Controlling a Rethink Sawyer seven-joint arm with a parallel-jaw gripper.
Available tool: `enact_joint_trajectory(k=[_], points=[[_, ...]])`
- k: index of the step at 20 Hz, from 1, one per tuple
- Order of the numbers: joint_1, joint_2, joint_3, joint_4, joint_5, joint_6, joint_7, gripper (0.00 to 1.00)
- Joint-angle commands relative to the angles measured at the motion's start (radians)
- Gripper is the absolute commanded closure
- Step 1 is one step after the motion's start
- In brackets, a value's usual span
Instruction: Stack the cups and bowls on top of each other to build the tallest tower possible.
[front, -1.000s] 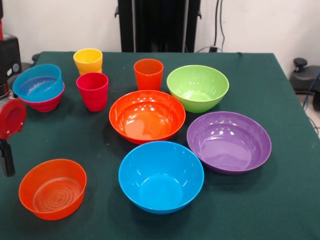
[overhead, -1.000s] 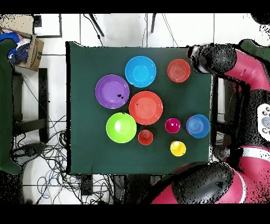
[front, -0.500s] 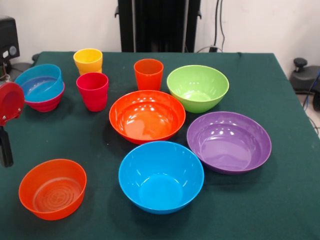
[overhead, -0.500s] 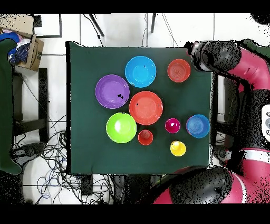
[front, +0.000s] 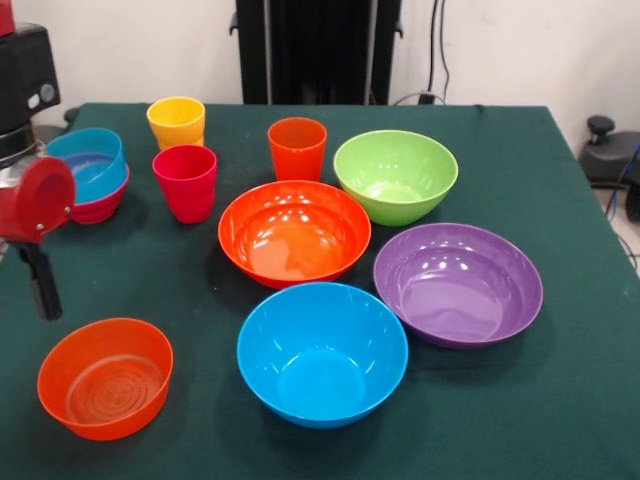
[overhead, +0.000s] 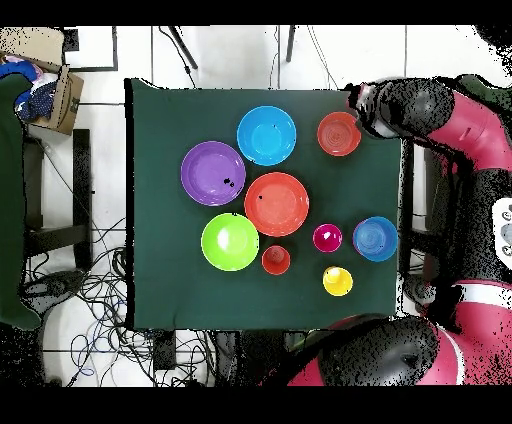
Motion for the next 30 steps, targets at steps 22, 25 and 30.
enact_joint_trajectory(k=[22, 25, 30], points=[[0.072, 0.077, -0.012, 0.054, -0.032, 0.030, 0.018, 0.00], [0.073, 0.087, -0.016, 0.043, -0.036, 0.024, 0.017, 0.00], [0.078, 0.099, -0.025, 0.033, -0.051, -0.001, 0.019, 0.00]])
